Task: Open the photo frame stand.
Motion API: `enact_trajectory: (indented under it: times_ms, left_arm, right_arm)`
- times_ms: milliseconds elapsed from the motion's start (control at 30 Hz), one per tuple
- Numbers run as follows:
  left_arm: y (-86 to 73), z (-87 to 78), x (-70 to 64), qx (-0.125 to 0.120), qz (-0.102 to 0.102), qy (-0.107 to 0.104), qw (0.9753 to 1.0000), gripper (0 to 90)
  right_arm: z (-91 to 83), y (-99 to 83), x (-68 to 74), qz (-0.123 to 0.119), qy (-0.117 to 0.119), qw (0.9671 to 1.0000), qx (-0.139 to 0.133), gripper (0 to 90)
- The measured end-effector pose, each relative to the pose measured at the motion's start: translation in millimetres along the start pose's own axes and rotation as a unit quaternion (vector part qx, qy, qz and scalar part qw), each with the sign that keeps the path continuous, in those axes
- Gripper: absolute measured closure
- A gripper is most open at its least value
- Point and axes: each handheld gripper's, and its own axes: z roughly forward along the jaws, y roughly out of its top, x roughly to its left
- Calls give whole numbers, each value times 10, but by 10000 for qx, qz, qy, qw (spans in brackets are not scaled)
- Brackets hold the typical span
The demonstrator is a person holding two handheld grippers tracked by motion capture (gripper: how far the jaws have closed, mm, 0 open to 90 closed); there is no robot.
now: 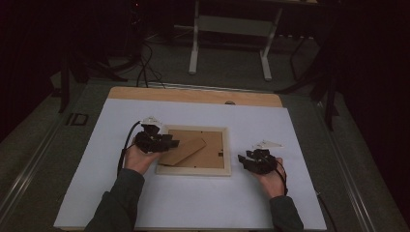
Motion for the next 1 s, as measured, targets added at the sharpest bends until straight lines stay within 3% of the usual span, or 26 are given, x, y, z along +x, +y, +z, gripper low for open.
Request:
enact_trajectory:
  times_ms: [400, 600, 1000]
  left_arm:
    - [-27, 203, 17, 335, -122, -53, 9994, 461]
    - [-41, 280, -21, 482, -58, -175, 9987, 421]
    - [-69, 418, -85, 771, 98, -200, 9968, 354]
  right_arm:
    - [6, -1, 8, -6, 12, 10000, 3, 550]
    - [7, -4, 4, -4, 14, 10000, 3, 549]
    - [17, -8, 3, 6, 19, 10000, 29, 546]
